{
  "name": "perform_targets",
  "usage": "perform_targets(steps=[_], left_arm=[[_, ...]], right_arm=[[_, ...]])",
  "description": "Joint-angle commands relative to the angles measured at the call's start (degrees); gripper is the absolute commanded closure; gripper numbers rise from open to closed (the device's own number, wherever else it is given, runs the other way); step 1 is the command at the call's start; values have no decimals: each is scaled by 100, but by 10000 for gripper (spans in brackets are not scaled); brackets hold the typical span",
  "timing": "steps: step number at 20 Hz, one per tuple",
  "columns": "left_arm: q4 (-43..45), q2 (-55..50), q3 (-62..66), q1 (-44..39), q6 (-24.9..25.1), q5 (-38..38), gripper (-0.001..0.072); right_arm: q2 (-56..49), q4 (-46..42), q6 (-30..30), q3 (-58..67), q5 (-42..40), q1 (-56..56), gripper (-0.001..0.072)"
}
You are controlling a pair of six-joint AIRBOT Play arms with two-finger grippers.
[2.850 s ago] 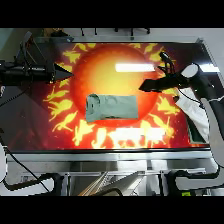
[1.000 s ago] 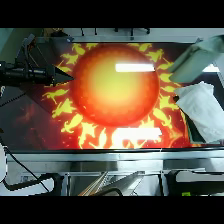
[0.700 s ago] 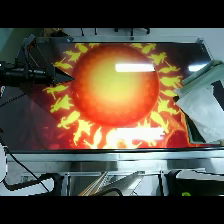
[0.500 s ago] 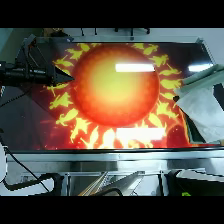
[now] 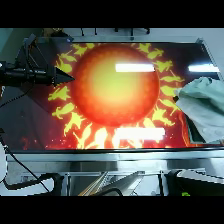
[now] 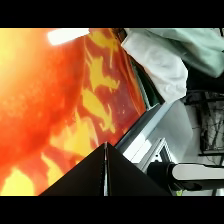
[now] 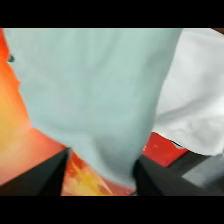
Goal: Fold the shirts.
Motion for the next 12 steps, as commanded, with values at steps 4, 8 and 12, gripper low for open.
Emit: perform_targets(steps=[4,8,12], left_arm=[[2,-4,-2,-4,44,-46,693],[-2,-4,0,-2,46,-37,693],[-17,48,0,15,42,-76,693]], right_arm=[[-127,-914,146,-225,188,-20,176],[-122,387,142,-192,-466,35,356],[-87,1283,-188,-195,-1069,833,696]])
